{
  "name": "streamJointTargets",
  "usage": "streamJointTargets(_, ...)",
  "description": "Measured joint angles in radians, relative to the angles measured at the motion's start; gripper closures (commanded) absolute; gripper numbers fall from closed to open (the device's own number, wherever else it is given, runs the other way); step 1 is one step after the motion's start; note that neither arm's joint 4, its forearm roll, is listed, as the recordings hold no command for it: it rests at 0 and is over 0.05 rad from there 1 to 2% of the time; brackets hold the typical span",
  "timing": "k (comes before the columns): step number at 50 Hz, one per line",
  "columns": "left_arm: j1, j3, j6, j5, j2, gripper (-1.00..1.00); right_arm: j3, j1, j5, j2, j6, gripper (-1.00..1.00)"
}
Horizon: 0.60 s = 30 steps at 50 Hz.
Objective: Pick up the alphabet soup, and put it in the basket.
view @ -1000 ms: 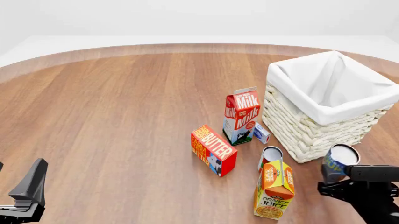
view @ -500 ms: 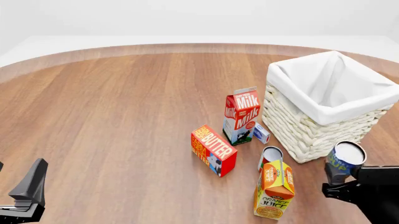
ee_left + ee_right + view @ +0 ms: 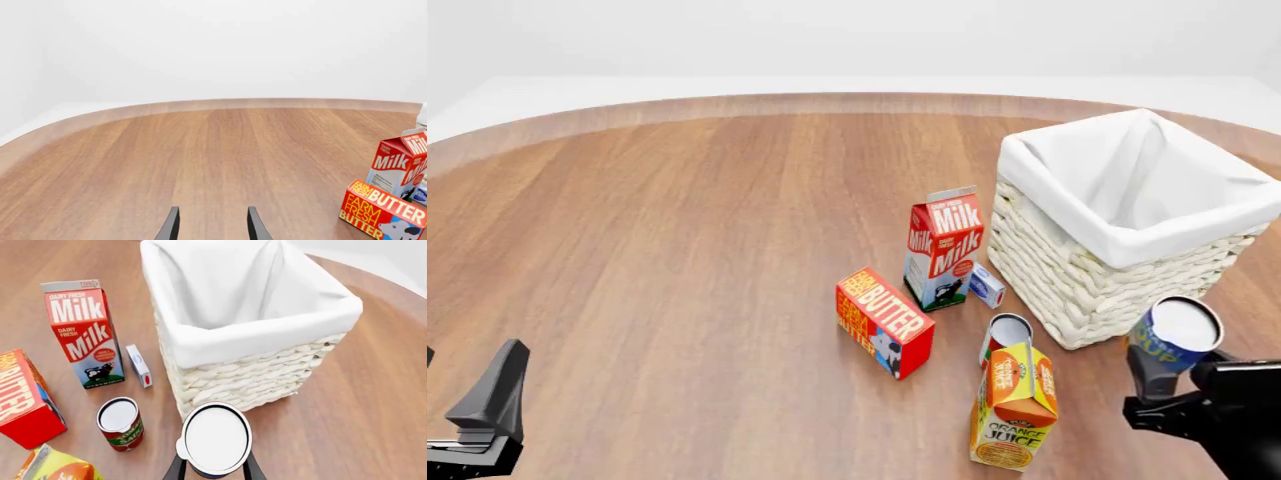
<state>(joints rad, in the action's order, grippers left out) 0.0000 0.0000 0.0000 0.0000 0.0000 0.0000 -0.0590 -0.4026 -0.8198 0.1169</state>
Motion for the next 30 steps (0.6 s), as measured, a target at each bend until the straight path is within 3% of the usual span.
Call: streamJointTargets(30, 0.0, 0.0, 0.0, 0.0, 0.0, -1.0, -0.08, 0.018, 0.22, 0.199, 0.015, 1.0)
